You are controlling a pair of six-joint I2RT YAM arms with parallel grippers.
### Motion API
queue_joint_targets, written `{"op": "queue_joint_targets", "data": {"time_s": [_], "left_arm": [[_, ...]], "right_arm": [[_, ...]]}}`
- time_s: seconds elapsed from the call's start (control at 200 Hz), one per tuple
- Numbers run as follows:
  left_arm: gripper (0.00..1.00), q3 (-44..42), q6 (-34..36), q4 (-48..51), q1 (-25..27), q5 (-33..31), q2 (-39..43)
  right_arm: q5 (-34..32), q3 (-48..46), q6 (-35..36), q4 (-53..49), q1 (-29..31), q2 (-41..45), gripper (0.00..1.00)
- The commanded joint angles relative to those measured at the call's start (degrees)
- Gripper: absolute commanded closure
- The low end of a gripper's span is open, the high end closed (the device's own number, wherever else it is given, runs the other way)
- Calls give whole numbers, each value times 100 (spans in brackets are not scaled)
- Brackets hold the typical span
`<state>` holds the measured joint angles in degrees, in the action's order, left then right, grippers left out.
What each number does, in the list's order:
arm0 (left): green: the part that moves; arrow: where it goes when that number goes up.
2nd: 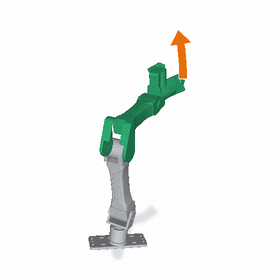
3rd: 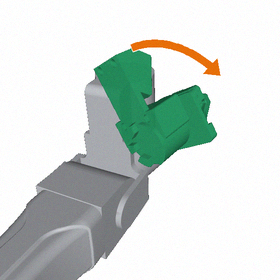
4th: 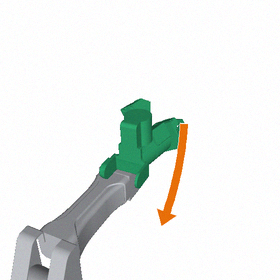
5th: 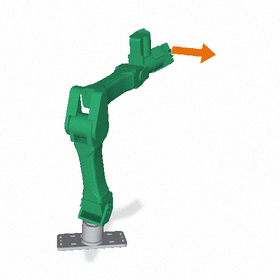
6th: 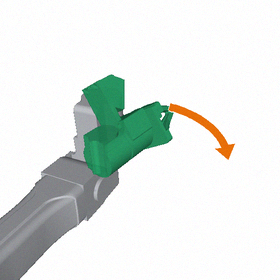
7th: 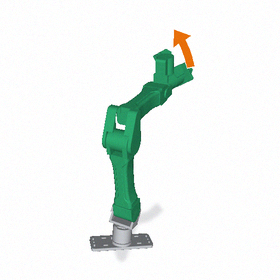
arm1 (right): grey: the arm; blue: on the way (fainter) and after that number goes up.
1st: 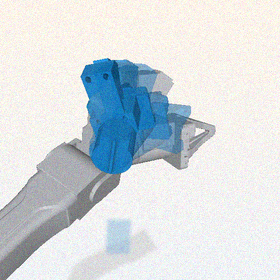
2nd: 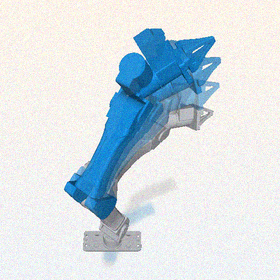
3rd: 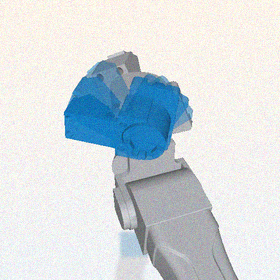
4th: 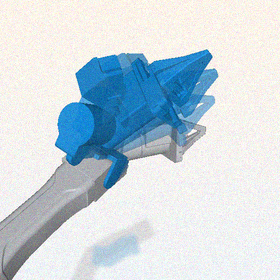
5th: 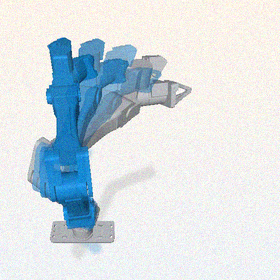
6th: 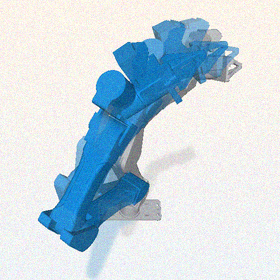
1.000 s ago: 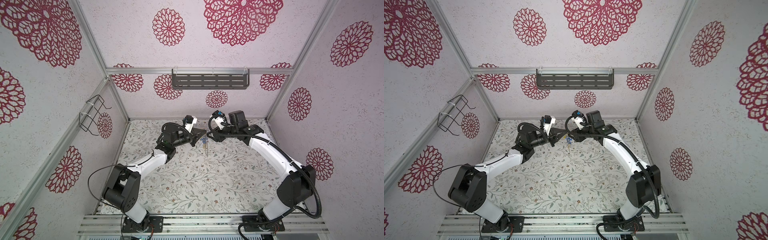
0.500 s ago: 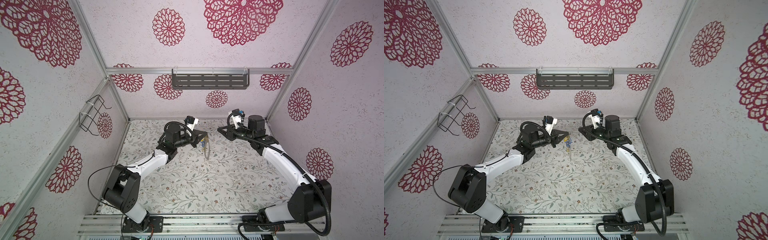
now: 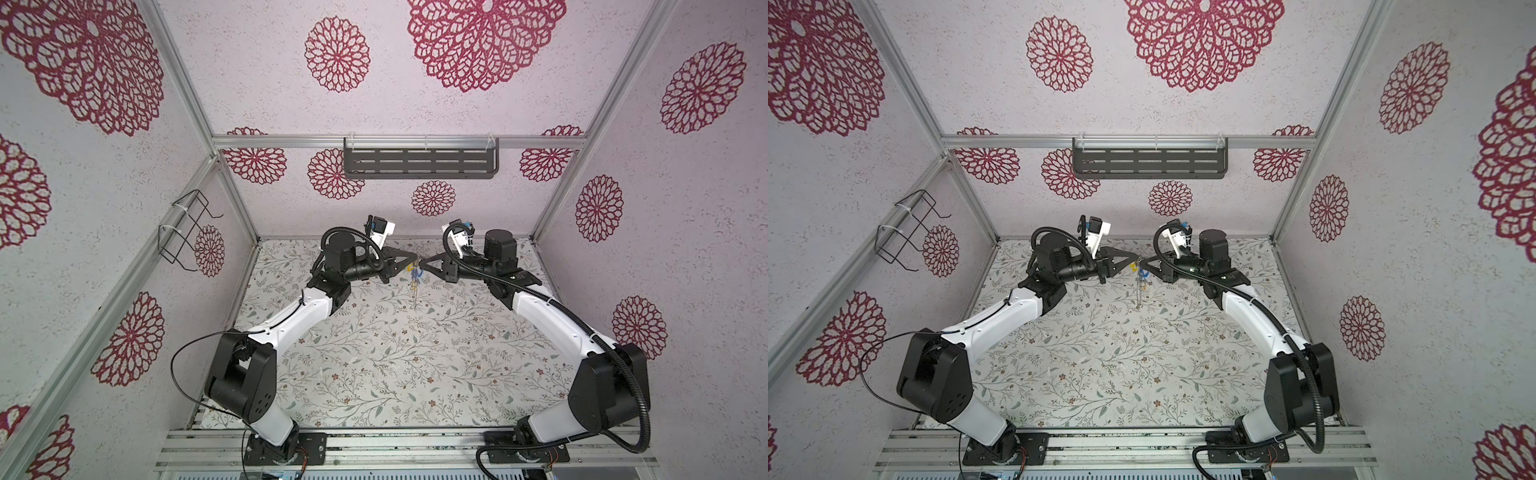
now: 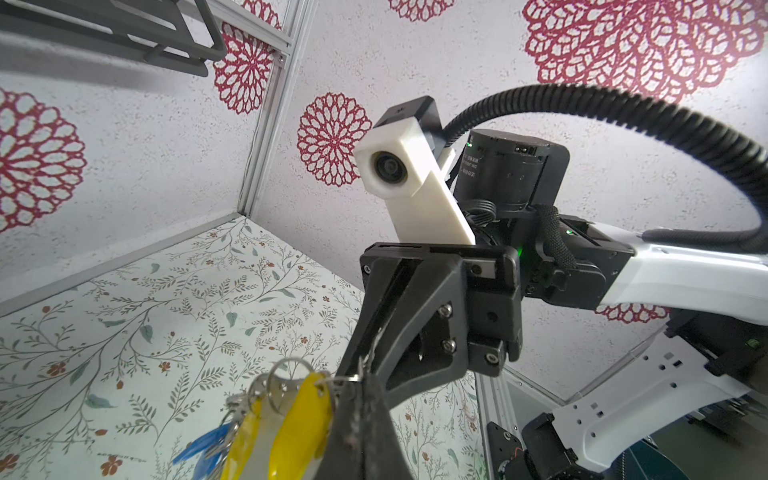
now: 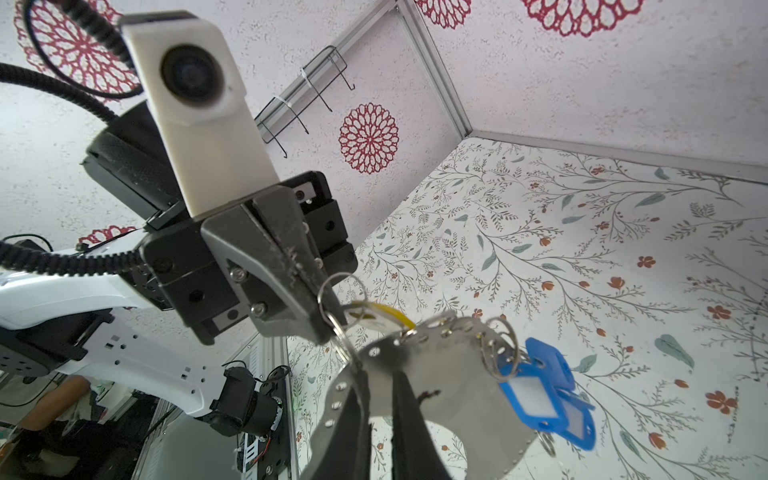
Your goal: Remove the keys from the keyring
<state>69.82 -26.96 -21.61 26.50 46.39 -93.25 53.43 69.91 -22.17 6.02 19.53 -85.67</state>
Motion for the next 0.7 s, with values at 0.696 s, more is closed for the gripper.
{"op": "queue_joint_targets", "data": {"time_s": [0.696], "left_arm": [[100,67,-390,-20,-109,416,-97]], "right_arm": [[840,-303,-1717,2507,-105,-72,88]]}}
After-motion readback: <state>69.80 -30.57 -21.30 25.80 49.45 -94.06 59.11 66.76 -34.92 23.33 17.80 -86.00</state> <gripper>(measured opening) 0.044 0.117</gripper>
